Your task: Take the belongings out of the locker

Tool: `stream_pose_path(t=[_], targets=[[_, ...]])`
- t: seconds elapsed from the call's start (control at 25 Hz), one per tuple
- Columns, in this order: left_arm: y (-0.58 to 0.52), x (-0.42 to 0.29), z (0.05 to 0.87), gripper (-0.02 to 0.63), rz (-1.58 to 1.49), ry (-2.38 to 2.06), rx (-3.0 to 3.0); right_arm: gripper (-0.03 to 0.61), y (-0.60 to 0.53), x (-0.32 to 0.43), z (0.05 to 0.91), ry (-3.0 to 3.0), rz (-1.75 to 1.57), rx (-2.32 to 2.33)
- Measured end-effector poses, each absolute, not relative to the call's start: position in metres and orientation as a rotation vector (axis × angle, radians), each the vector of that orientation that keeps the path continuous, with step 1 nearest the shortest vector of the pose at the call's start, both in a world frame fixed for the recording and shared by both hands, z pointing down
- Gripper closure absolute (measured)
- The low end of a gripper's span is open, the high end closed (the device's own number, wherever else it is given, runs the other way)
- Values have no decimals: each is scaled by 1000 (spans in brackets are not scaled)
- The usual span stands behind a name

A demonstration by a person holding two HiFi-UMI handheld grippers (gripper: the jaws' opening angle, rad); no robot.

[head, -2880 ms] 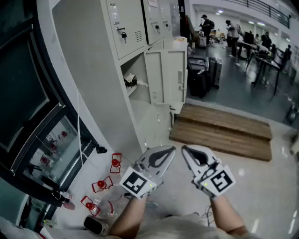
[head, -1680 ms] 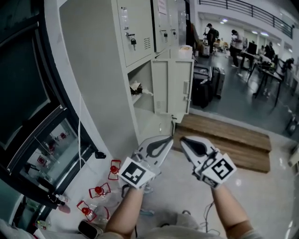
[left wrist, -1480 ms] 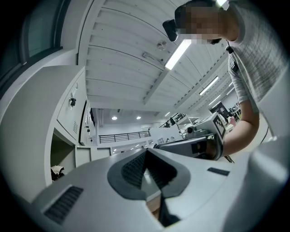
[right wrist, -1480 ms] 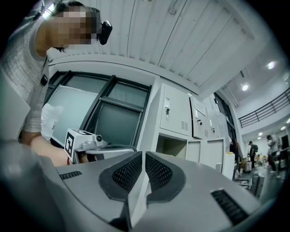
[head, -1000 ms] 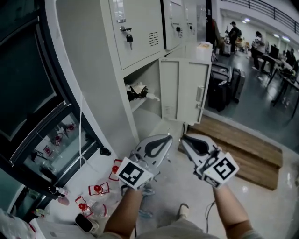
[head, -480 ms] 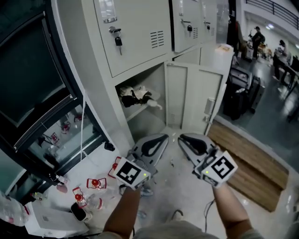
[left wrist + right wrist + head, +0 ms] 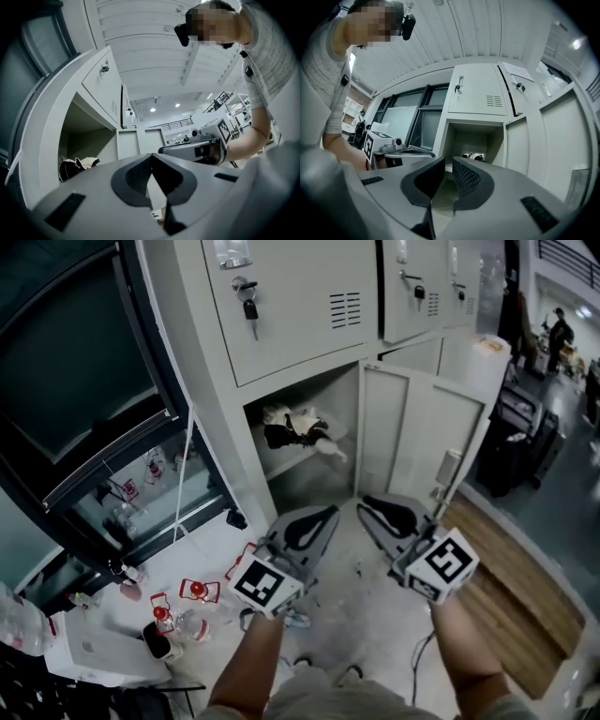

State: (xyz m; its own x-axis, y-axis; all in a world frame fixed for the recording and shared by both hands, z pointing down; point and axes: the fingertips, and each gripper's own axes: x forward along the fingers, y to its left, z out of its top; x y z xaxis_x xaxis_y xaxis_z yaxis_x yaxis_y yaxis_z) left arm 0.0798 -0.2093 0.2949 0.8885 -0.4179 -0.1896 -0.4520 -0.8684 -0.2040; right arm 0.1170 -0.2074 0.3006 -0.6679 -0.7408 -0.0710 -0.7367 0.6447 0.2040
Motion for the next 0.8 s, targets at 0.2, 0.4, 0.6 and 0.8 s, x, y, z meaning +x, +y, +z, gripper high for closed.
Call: stream_pose_path(t=[0.2, 0.4, 0.6, 0.8], targets=[[-224, 68, 300, 611, 192, 716, -2820, 524, -232, 110, 306, -2838, -332, 1224], [-237, 63, 299, 611, 215, 757, -2824, 466, -259, 101, 304, -2815, -325, 1181], [-249, 64, 303, 611, 246, 787, -2847, 426, -286, 96, 305, -2781, -290, 1168], [-257, 63, 305, 611, 291, 796, -2862, 325, -311, 87, 314, -2731, -266, 1129]])
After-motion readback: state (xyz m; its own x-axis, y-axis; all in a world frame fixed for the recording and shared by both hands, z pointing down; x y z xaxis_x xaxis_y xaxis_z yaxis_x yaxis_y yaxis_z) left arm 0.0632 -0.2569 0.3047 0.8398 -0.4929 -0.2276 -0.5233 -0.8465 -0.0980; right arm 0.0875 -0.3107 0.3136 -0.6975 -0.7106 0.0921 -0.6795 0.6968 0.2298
